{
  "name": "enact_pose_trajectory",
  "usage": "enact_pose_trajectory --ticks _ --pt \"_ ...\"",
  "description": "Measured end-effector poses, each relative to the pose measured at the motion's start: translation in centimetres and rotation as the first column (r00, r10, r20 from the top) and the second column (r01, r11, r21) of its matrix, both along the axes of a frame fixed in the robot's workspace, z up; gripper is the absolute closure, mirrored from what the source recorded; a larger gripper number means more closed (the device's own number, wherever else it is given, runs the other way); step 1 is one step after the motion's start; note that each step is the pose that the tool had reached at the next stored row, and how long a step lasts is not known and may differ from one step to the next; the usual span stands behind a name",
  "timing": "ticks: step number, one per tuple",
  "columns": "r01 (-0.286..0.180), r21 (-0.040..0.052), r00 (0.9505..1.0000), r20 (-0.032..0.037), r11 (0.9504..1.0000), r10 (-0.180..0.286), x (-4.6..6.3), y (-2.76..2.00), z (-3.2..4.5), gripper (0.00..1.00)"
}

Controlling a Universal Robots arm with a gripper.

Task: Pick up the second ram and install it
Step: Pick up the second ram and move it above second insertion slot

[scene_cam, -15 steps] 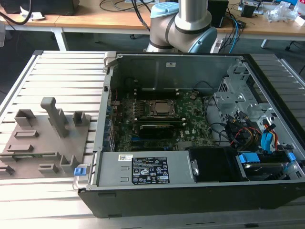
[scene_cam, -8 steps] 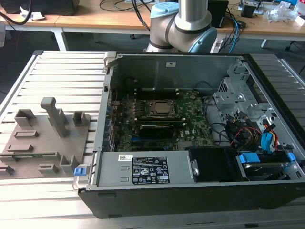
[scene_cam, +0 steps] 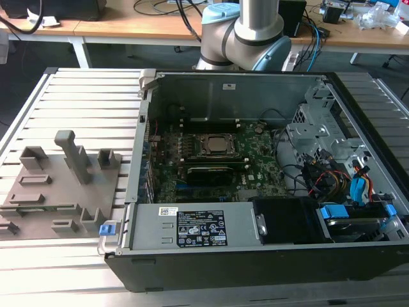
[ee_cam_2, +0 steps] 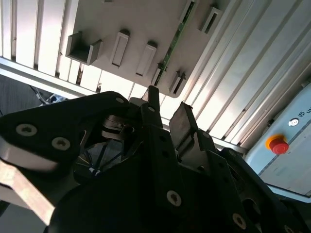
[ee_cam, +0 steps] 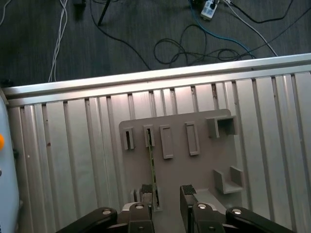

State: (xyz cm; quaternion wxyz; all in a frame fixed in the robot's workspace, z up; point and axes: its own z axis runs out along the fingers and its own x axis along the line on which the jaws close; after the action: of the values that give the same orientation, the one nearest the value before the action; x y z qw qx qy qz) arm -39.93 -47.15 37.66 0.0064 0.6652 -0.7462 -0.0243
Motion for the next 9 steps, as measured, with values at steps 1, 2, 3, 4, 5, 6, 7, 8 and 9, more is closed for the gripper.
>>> enact_pose_trajectory --ticks 1,2,3,4,5,6,7,8,9 --pt "-0.009 -0.0001 1.0000 -0.0002 1.0000 0.009 0.0 -0.01 -0.01 0.64" --pt "-0.021 -0.0001 0.9998 -0.0002 0.9998 0.021 0.0 -0.01 -0.03 0.64" --pt "-0.021 -0.0001 0.9998 -0.0002 0.9998 0.021 0.0 0.00 -0.15 0.64" --pt "-0.021 -0.0001 0.9998 -0.0001 0.9998 0.021 0.0 -0.01 -0.32 0.64" --pt "-0.021 -0.0001 0.9998 -0.0001 0.9998 0.021 0.0 -0.01 -0.45 0.64" --pt "-0.021 -0.0001 0.9998 -0.0002 0.9998 0.021 0.0 -0.01 -0.53 0.64" --pt "-0.021 -0.0001 0.9998 -0.0001 0.9998 0.021 0.0 -0.01 -0.62 0.64" --pt "-0.021 -0.0001 0.9998 -0.0001 0.9998 0.021 0.0 -0.01 -0.78 0.64" --pt "-0.021 -0.0001 0.9998 -0.0002 0.9998 0.021 0.0 -0.01 -1.03 0.64"
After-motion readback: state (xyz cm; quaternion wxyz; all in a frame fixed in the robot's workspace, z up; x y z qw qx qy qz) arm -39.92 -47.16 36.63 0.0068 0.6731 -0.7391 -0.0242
